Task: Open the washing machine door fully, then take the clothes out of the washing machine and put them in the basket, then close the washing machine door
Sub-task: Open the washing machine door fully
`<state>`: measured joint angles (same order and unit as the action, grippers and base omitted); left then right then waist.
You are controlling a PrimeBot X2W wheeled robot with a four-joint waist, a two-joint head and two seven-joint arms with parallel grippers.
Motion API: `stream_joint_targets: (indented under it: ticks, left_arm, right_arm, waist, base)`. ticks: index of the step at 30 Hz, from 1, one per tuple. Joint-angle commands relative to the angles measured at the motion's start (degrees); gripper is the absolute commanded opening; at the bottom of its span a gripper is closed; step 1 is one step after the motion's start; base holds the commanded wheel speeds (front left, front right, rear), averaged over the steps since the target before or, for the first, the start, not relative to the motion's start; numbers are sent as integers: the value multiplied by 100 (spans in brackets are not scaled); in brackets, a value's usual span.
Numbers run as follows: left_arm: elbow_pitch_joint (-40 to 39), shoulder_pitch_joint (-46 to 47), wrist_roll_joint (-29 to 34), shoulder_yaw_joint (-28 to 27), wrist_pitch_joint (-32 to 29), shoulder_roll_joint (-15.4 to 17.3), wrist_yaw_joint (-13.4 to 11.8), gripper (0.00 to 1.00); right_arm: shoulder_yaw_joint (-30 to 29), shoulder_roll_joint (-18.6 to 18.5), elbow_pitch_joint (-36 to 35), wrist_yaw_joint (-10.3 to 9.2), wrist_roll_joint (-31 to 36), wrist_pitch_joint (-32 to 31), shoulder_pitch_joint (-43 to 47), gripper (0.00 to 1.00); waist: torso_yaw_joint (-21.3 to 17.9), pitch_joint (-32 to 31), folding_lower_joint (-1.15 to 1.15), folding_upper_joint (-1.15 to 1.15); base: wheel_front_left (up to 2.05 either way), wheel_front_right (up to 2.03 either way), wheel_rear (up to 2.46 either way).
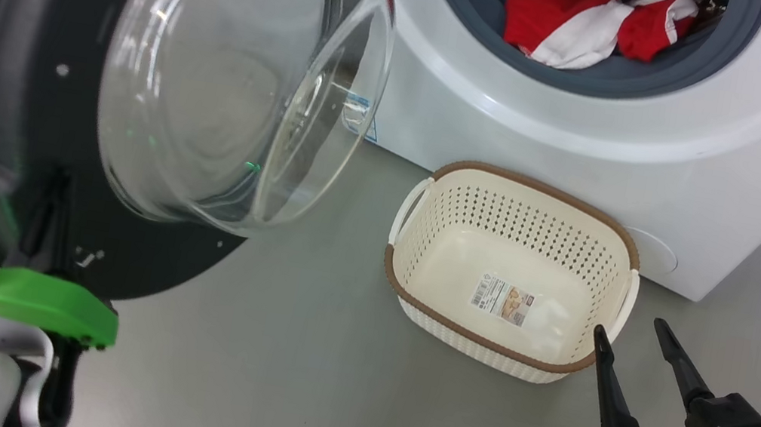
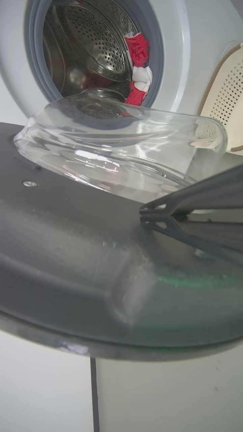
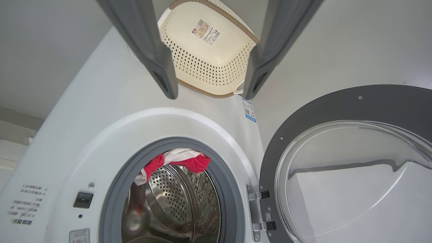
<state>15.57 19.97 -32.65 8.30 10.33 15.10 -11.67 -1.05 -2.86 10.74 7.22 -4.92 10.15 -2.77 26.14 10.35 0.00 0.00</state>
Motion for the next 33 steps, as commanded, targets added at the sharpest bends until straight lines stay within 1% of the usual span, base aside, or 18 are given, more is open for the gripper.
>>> stream_joint_targets:
  ticks: [1, 4, 11, 19, 25, 31, 32, 33]
  left_arm:
    - [9, 319, -59, -394, 80, 314, -117, 0]
    - [250, 534, -205, -585, 146, 306, -132, 0]
    - [1000, 1051, -396, -859, 291, 449, 71, 0]
    - [1626, 1288, -482, -1139, 433, 442, 260, 0]
    - [1678, 1222, -398, -1282, 461, 395, 354, 0]
    - [1258, 987, -148, -1378, 465, 275, 410, 0]
    - [1176, 937, -95, -1387, 465, 271, 402, 10]
    - [1096, 883, -45, -1389, 465, 267, 387, 31]
  right_arm:
    - [116, -2, -191, 26, 84, -24, -184, 100]
    - [90, -2, -286, 26, 154, -89, -212, 100]
    - [96, -42, -490, 26, 228, -218, -297, 100]
    - [117, -65, -561, 26, 240, -277, -342, 100]
    - [115, -49, -524, 26, 222, -249, -336, 100]
    - [90, -29, -424, 26, 193, -164, -348, 100]
    - [84, -25, -403, 26, 179, -146, -351, 100]
    - [70, -21, -378, 26, 140, -124, -354, 100]
  waist:
    - [3, 126, 0, 0]
    - [7, 253, 0, 0]
    - [-34, 473, 0, 0]
    - [-140, 518, 0, 0]
    - [-190, 464, 0, 0]
    - [-249, 357, 0, 0]
    - [-266, 336, 0, 0]
    - [-288, 310, 0, 0]
  base:
    - [0, 0, 0]
    - [0, 0, 0]
    - [0, 0, 0]
    - [0, 0, 0]
    - [0, 0, 0]
    - [0, 0, 0]
    - [0, 0, 0]
    - [0, 0, 0]
